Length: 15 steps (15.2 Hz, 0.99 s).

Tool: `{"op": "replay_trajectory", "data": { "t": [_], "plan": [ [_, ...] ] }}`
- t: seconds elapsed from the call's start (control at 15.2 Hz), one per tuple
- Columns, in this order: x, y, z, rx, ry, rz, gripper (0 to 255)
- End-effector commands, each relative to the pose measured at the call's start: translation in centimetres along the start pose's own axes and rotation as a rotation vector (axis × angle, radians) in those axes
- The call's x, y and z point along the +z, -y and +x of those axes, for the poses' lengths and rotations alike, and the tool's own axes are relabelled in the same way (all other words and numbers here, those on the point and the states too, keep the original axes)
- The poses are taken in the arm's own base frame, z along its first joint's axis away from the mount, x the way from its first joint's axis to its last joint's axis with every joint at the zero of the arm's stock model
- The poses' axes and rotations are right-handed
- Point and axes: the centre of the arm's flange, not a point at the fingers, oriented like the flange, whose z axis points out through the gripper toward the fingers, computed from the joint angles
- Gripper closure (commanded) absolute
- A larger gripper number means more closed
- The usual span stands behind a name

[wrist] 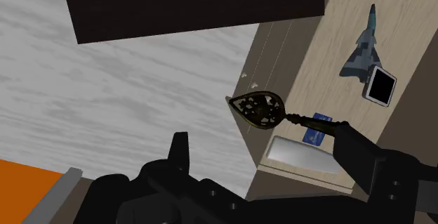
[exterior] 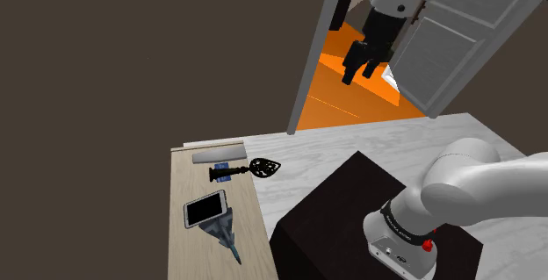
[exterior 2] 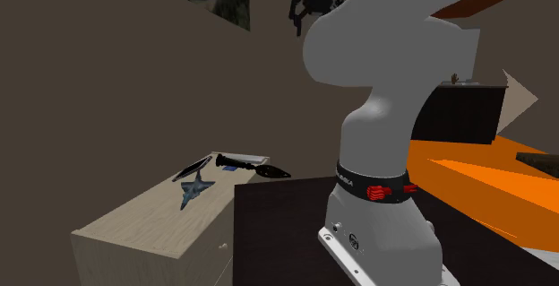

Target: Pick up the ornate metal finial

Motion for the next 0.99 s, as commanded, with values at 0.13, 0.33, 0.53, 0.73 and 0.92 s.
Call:
{"op": "replay_trajectory", "data": {
  "t": [0.13, 0.33, 0.53, 0.73, 0.92],
  "plan": [
    [2.3, 0.4, 1.2, -0.069, -0.003, -0.002, 0],
    [5.7, 1.1, 3.1, -0.172, -0.008, -0.006, 0],
    [9.1, 1.9, 4.8, -0.275, -0.013, -0.009, 0],
    [12.5, 3.0, 6.5, -0.378, -0.018, -0.013, 0],
    [15.9, 4.2, 8.1, -0.481, -0.023, -0.016, 0]
  ]
}}
